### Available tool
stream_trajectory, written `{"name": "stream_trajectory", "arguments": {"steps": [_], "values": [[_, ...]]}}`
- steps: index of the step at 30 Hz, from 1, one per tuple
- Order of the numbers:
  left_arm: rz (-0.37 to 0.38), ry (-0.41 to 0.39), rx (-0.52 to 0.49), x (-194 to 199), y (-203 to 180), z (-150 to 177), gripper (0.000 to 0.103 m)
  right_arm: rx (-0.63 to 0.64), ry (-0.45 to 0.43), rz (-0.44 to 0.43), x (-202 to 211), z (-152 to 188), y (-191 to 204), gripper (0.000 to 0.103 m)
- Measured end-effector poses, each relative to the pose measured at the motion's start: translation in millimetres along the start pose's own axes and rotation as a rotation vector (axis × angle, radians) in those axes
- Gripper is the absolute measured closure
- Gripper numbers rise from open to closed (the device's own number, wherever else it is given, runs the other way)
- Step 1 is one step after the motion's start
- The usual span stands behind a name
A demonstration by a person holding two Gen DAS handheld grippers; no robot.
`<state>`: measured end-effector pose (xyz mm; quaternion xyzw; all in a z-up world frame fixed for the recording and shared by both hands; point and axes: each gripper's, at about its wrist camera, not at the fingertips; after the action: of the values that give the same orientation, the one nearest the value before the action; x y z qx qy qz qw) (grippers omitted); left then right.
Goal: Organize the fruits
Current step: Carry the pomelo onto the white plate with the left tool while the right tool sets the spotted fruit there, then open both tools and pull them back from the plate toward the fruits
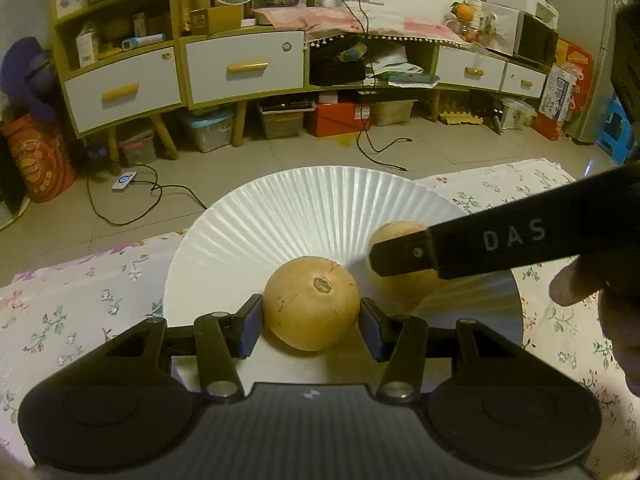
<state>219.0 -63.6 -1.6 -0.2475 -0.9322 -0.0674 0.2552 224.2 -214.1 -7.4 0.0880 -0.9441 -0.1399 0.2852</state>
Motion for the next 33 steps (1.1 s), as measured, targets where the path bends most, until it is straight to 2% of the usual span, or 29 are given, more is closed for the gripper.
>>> {"name": "stream_trajectory", "arguments": {"steps": [7, 9, 11, 13, 18, 22, 26, 33], "values": [[0.017, -0.014, -0.009, 3, -1, -1, 0.057, 0.021, 0.011, -0.005, -2, -2, 5, 0.067], [0.021, -0.018, -0.017, 5, -1, -2, 0.050, 0.013, 0.010, -0.011, 1, -5, 5, 0.065], [0.018, -0.020, -0.028, 7, -1, -3, 0.044, 0.017, 0.009, -0.014, 3, -7, 7, 0.055], [0.016, -0.022, -0.030, 9, -1, -4, 0.039, 0.036, -0.001, -0.008, 7, -9, 8, 0.049], [0.006, -0.020, -0.019, 17, -2, -5, 0.025, 0.056, -0.003, 0.004, 17, -10, 9, 0.042], [-0.005, -0.014, -0.030, 29, -5, -6, 0.020, 0.072, -0.008, 0.009, 29, -10, 12, 0.036], [-0.014, -0.005, -0.015, 43, -4, -5, 0.010, 0.084, -0.008, 0.017, 42, -8, 14, 0.032], [-0.029, 0.011, -0.016, 66, -6, -1, 0.008, 0.097, -0.012, 0.025, 64, -4, 18, 0.026]]}}
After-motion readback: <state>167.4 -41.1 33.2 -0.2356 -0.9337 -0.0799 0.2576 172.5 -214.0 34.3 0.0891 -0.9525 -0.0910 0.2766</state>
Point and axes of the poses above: each gripper's, at about its wrist camera, not at the fingertips, and x roughly against the way its jaws point, y to its left, z to its underside, and after that the axes turned 14 degrees about -y, right-handed
